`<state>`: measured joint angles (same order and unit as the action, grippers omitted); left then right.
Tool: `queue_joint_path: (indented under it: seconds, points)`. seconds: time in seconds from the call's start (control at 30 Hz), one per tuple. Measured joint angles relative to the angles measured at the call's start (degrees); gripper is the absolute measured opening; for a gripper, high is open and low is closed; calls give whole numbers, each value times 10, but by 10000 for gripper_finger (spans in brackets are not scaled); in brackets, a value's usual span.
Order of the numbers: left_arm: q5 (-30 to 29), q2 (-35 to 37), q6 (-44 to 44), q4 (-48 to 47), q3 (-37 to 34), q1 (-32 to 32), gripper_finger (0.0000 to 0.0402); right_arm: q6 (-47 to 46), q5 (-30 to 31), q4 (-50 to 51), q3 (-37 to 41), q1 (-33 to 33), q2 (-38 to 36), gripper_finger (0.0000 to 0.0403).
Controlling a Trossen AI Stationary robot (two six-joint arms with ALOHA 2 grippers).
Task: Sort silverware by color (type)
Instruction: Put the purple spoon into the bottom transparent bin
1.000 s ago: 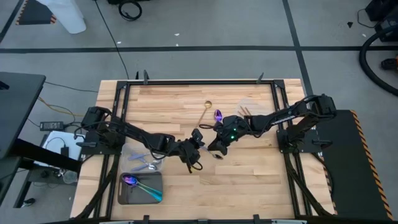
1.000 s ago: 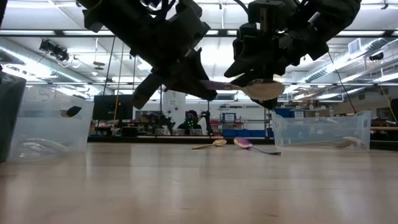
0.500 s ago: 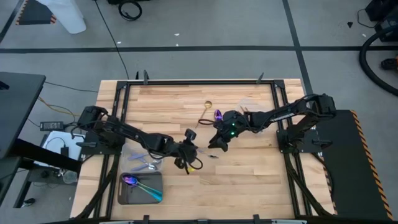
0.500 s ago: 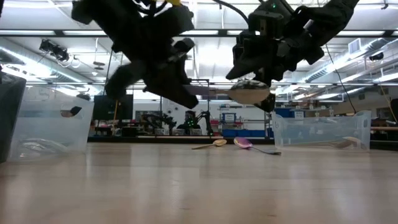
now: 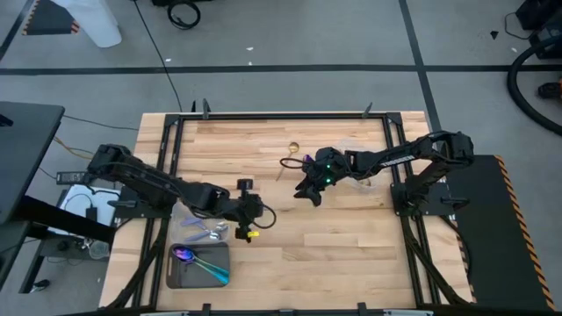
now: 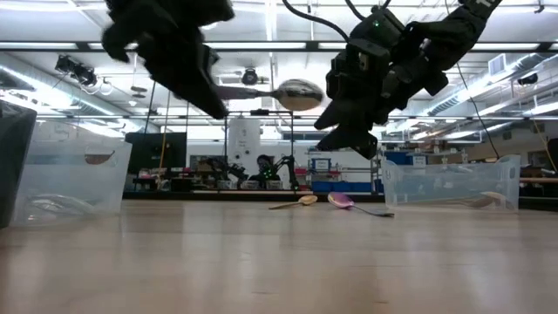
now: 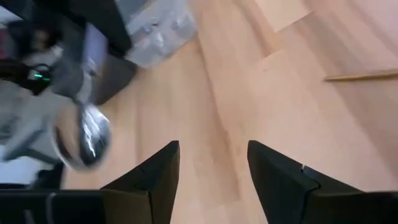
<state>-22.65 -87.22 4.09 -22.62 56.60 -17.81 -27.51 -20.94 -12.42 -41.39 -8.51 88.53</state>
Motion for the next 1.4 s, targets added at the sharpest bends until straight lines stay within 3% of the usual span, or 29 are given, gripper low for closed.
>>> queue_joint_path:
  seconds: [0.23, 0.47, 0.77, 1.17, 1.4]
  points:
    - [-54, 52, 126, -128, 0, -48, 29, 44, 53, 7, 0, -3, 0, 199]
    - [-90, 109, 326, -293, 0, -121, 29, 63, 88, 5, 0, 4, 0, 199]
    - [-125, 132, 500, -381, 0, -223, 32, 71, 109, 5, 0, 8, 0, 199]
    - [-121, 132, 733, -473, 0, -353, 34, 68, 108, 8, 0, 24, 0, 199]
    - [-42, 131, 825, -451, -62, -412, 35, 67, 108, 8, 0, 25, 0, 199]
